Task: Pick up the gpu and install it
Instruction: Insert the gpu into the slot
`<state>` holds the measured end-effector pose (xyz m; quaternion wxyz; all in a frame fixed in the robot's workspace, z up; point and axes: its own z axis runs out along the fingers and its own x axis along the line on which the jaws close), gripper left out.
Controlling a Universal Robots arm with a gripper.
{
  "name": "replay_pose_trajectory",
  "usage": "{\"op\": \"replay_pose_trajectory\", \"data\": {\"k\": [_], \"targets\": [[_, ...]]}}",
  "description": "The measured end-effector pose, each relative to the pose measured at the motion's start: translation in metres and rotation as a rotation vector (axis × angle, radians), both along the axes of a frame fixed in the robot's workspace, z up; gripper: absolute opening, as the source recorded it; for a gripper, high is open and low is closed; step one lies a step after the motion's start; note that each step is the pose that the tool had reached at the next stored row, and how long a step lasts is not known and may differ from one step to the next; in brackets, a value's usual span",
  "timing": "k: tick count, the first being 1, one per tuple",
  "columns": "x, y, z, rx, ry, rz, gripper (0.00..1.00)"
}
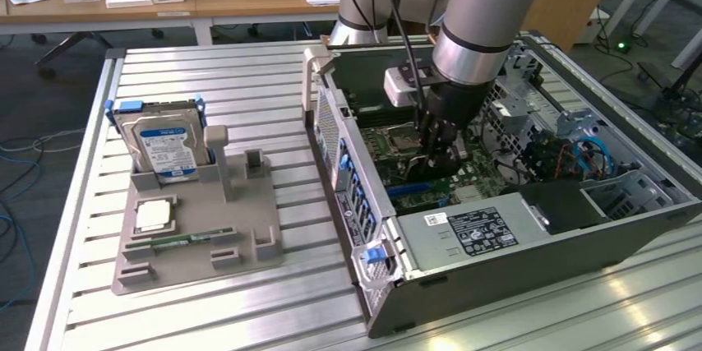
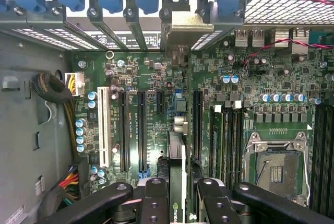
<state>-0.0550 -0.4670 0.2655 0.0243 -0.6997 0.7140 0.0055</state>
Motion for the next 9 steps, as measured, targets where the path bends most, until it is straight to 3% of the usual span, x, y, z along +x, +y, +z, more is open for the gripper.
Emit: {"op": "replay_pose_trajectory", "data": {"k": [9], "targets": [[-0.0027,-0.0003,0.0,0.0,0.0,0.0,0.26]]}}
